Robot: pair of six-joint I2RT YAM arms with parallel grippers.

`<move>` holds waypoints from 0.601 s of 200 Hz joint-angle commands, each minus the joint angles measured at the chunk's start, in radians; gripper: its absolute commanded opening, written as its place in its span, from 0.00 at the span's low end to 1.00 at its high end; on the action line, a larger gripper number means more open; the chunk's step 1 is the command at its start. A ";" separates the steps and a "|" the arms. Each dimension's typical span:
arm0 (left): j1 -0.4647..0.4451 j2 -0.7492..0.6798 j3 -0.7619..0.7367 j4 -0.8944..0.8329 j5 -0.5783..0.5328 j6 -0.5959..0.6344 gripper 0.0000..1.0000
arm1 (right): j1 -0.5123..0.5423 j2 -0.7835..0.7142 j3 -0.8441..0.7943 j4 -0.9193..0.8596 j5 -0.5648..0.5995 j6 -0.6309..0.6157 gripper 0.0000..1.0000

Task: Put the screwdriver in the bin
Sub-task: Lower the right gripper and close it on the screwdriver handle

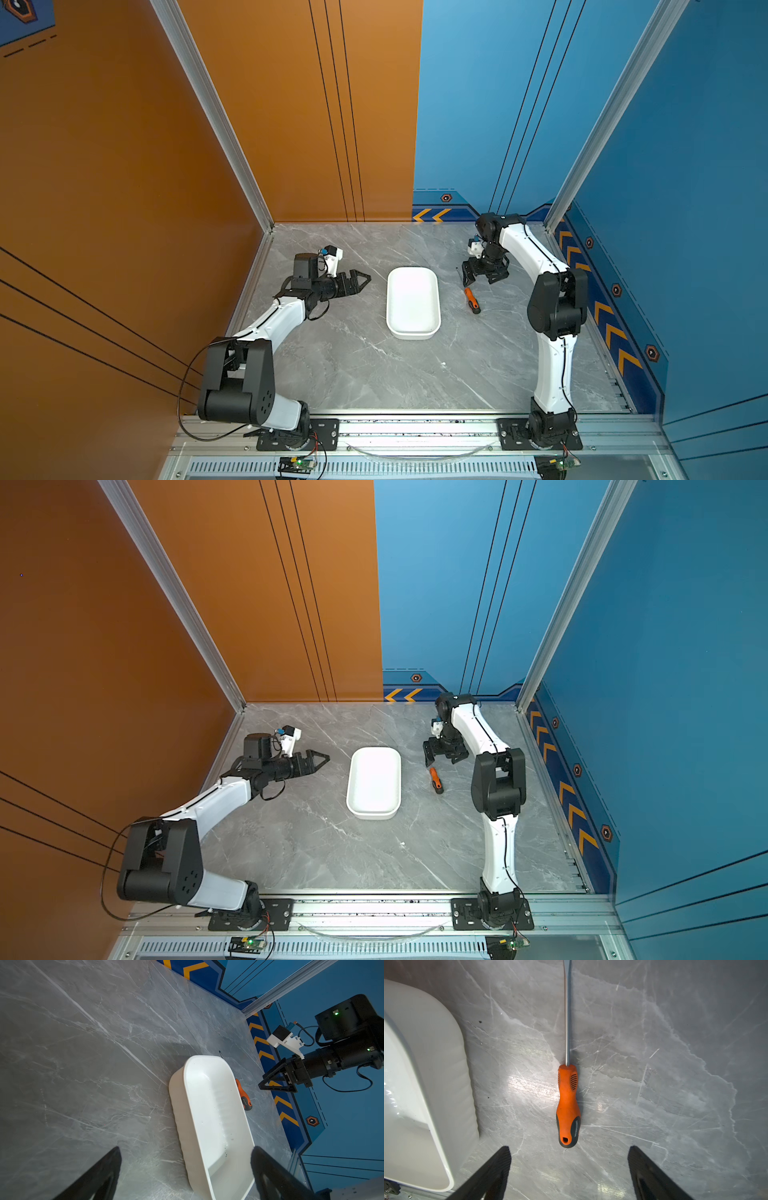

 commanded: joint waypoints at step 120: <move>-0.034 0.066 0.045 -0.078 0.106 -0.014 0.98 | 0.028 0.067 -0.131 0.071 0.030 0.006 0.78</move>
